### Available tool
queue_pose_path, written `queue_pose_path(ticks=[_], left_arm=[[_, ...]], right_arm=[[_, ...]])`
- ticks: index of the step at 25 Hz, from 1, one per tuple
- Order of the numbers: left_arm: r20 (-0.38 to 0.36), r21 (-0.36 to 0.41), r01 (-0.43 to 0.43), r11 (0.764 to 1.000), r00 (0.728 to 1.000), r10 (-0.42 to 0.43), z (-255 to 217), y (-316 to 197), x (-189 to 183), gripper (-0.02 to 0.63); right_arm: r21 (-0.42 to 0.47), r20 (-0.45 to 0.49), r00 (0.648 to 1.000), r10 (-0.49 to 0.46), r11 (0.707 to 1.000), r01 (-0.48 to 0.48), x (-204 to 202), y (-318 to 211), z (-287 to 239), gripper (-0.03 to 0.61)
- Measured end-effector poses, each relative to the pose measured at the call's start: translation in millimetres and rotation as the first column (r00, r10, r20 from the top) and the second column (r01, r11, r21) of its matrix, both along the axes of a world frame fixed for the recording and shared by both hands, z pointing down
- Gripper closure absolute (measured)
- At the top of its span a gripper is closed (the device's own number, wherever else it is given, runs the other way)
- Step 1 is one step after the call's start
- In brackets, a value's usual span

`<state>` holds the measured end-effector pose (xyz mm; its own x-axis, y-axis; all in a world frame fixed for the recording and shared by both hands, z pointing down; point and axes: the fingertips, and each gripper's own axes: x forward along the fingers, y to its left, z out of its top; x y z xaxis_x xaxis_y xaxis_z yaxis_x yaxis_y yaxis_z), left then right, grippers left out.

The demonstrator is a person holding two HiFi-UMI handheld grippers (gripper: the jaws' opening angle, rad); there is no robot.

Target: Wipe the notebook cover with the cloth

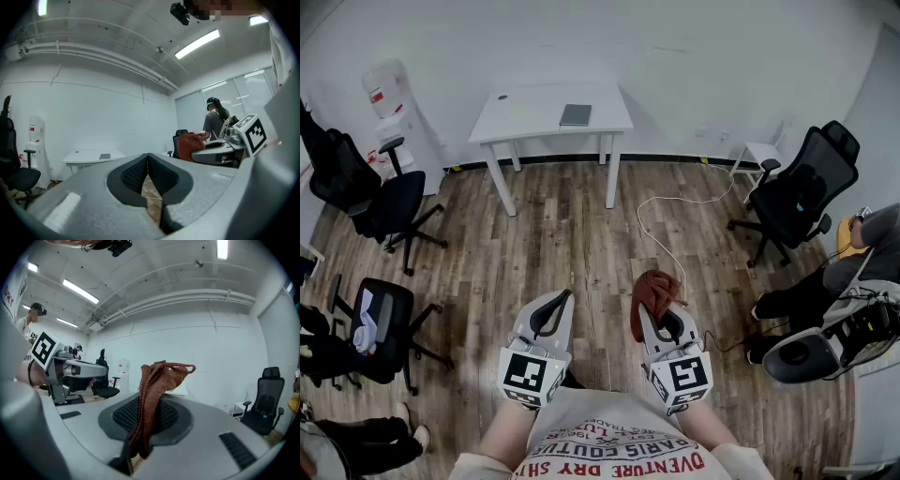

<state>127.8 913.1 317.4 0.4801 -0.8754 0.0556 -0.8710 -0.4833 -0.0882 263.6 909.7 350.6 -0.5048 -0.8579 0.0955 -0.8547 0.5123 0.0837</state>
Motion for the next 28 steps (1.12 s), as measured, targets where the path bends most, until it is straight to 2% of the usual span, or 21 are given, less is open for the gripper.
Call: queue_pose_path(ticks=[9,16,22,28], left_arm=[[0.005,-0.005,-0.02,1.0,1.0,0.02,7.3,6.8,-2.3,0.604],[0.013,-0.047,-0.029,0.998,0.999,0.03,18.4,-11.5,9.4,0.604],[0.028,-0.103,-0.028,0.994,0.999,0.031,35.0,-28.3,-8.4,0.604],[0.016,-0.134,-0.016,0.991,1.0,0.018,38.5,-80.8,-44.2,0.604]], right_arm=[[-0.004,-0.002,1.0,0.005,1.0,-0.005,-4.9,7.4,7.2,0.506],[-0.068,0.058,0.998,0.028,0.997,-0.024,11.4,-12.7,21.2,0.505],[-0.167,0.085,0.995,0.049,0.985,-0.034,-0.4,-37.2,43.9,0.505],[-0.217,0.082,0.995,0.061,0.975,-0.042,-28.7,-85.8,51.4,0.505]])
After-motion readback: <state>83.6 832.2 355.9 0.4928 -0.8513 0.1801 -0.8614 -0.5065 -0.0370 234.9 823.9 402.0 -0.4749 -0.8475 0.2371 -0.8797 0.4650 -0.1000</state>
